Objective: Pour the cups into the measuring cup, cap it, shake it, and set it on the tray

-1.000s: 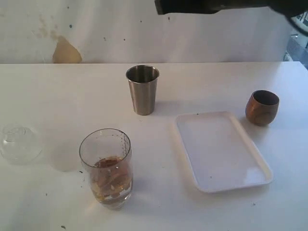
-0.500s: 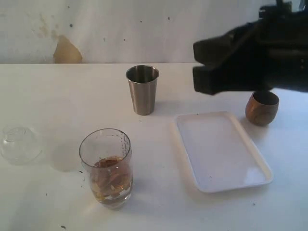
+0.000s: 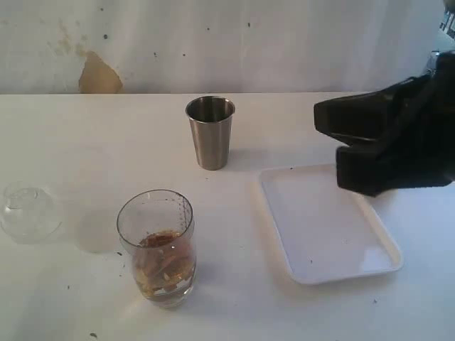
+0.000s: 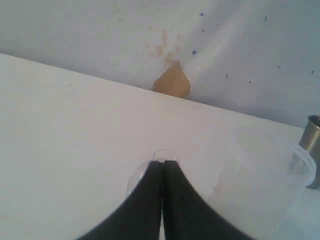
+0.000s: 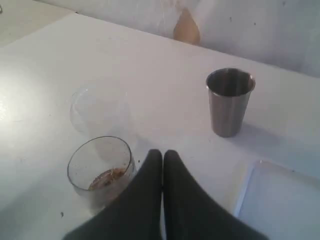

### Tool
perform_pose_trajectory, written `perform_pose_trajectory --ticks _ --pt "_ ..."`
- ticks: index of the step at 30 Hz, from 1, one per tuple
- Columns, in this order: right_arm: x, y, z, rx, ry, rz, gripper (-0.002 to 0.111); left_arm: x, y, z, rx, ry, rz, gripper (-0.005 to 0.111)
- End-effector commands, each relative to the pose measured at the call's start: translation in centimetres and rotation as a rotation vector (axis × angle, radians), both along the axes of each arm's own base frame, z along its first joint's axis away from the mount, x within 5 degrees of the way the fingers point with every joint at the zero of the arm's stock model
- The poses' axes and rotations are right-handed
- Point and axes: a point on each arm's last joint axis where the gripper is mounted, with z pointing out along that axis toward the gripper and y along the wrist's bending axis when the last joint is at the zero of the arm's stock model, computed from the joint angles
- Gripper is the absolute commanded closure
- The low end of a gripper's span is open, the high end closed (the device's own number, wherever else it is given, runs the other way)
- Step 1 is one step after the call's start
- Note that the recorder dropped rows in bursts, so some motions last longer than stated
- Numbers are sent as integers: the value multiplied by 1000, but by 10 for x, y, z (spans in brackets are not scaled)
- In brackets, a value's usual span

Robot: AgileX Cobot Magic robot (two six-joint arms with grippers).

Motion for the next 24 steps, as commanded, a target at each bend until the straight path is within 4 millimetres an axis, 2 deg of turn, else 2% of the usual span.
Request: perform_pose_trajectory --ticks 1,4,9,16,20,24 --pt "-12 -10 -9 68 -240 2 108 0 0 2 4 -19 0 106" --pt "-21 -23 -24 112 -385 -36 108 0 0 2 4 -19 0 106" --pt "-45 -54 -63 71 -454 -164 108 0 0 2 4 -19 0 106" --pt "-77 -85 -90 -35 -635 -415 108 0 0 2 4 -19 0 106" --pt "-82 -91 -107 -78 -633 -514 108 0 0 2 4 -19 0 106" --pt "-79 -95 -132 -100 -564 -567 108 0 0 2 4 -19 0 106"
